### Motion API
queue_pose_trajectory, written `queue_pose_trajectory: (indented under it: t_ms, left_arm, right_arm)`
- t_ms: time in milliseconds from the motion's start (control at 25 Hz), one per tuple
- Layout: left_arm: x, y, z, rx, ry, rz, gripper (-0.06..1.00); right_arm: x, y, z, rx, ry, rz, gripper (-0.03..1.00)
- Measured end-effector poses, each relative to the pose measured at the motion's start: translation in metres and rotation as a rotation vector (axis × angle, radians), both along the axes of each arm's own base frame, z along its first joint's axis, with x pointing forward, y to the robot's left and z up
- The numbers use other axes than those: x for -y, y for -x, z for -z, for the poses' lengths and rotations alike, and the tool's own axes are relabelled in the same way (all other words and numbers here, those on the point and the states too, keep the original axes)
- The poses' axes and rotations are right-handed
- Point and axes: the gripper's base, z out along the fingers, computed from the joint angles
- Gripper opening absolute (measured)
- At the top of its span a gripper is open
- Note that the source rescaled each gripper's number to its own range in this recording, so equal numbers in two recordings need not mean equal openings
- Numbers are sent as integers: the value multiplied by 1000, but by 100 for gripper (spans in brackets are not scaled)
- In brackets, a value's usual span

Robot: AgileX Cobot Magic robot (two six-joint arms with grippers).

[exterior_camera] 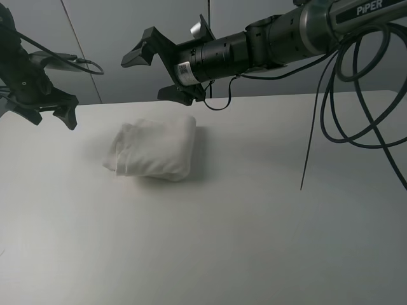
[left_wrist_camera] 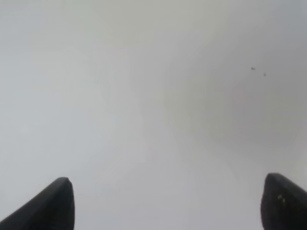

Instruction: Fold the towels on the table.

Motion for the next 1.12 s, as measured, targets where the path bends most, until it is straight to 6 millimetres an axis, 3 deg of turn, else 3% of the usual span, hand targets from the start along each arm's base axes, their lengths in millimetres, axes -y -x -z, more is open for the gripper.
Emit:
queue_pose_trajectory:
  t_ms: [360, 520, 680, 880, 1120]
  left_arm:
    - [-1, 4, -1, -44, -16, 4, 99]
    - [-3, 9, -23, 6, -3, 8, 99]
    - [-8, 20, -61, 81, -2, 12, 99]
    - [-22, 43, -112, 177, -61, 13, 99]
    - [-38, 83, -174, 319, -67, -37, 99]
  right_arm:
    - [0, 6, 5, 69, 84, -105, 100]
    - [7, 11, -3, 201, 240, -185, 100]
    - [26, 15, -38, 387, 451, -202, 100]
    - [67, 24, -89, 556, 744, -182, 100]
    - [106, 53, -142, 585, 970, -121, 100]
